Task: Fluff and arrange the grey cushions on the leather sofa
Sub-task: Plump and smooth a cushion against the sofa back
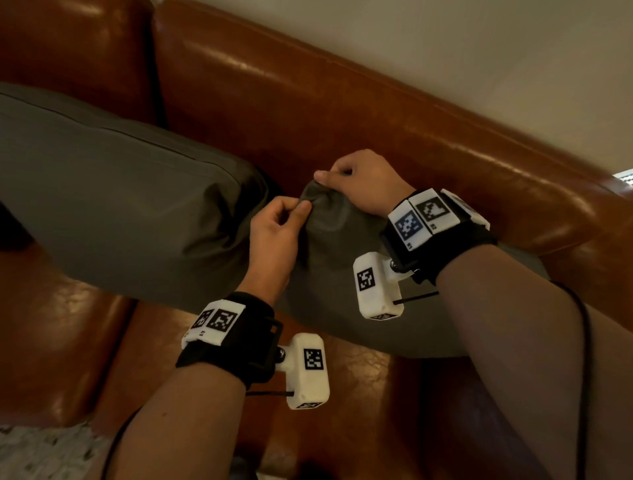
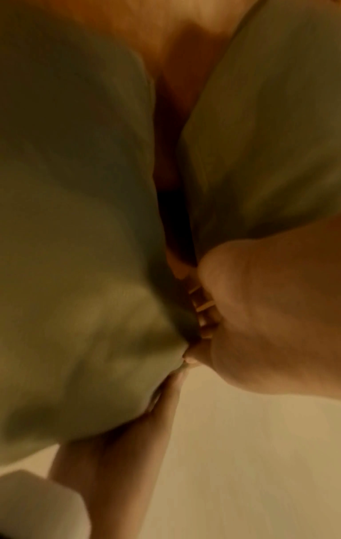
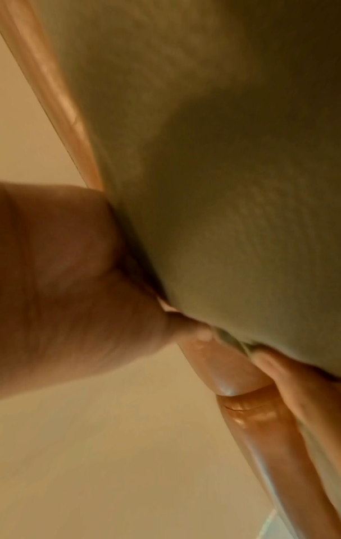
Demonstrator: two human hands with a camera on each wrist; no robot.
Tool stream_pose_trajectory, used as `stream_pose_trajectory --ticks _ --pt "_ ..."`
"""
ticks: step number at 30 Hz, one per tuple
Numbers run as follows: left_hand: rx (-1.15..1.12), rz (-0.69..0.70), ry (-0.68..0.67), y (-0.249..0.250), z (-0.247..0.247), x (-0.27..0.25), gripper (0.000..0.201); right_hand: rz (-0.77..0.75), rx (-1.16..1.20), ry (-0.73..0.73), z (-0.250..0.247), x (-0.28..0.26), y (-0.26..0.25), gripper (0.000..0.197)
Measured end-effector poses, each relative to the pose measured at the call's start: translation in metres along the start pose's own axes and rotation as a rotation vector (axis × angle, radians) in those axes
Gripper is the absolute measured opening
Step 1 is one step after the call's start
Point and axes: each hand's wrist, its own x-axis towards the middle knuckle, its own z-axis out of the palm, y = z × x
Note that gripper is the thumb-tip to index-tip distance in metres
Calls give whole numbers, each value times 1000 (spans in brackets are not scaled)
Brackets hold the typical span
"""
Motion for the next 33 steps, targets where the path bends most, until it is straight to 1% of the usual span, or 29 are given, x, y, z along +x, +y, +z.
stream_pose_trajectory --ticks 1,3,5,6,8,10,11,13,14,17,18,22,23,25,28,29,30,31,33 --pt "-27 -5 19 0 0 0 13 -17 42 -18 -3 -1 -1 38" --pt "-151 -57 51 1 4 -3 17 -42 73 -70 -8 -2 -3 34" --pt "-234 -94 63 3 11 -10 20 -61 40 -53 -9 -2 -2 33" --pt "-194 -78 71 4 15 -12 18 -59 28 -17 -7 -2 -1 33" --pt "31 13 78 6 20 -14 11 -24 22 57 -2 -3 1 36" --pt "218 112 98 8 20 -11 14 22 35 112 3 -3 3 43" --pt "265 152 95 8 19 -9 16 40 49 141 5 -4 3 46" --pt "299 199 77 6 17 -9 22 56 90 189 8 -6 3 49" --pt "284 199 80 4 16 -10 25 57 107 193 9 -6 3 49" --pt "187 154 106 0 18 -16 32 28 116 155 11 -7 0 55" --pt "184 151 108 0 21 -17 32 15 120 153 10 -6 0 53" --pt "390 207 141 14 30 -9 28 -18 119 170 6 -5 2 38" --pt "399 204 146 17 30 -7 31 -25 132 191 7 -6 2 32" --pt "334 122 154 20 29 -5 35 -27 137 272 12 -12 3 27" --pt "204 -10 149 21 35 -7 28 -6 30 381 25 -29 14 34" --pt "202 -29 152 24 40 -6 31 -18 15 400 29 -37 17 36" --pt "223 -46 156 27 46 -3 40 -36 13 412 33 -44 21 37" --pt "259 -56 147 30 50 1 44 -48 6 414 35 -51 24 39" --pt "274 -79 112 34 53 11 41 -27 -61 397 38 -61 28 42"
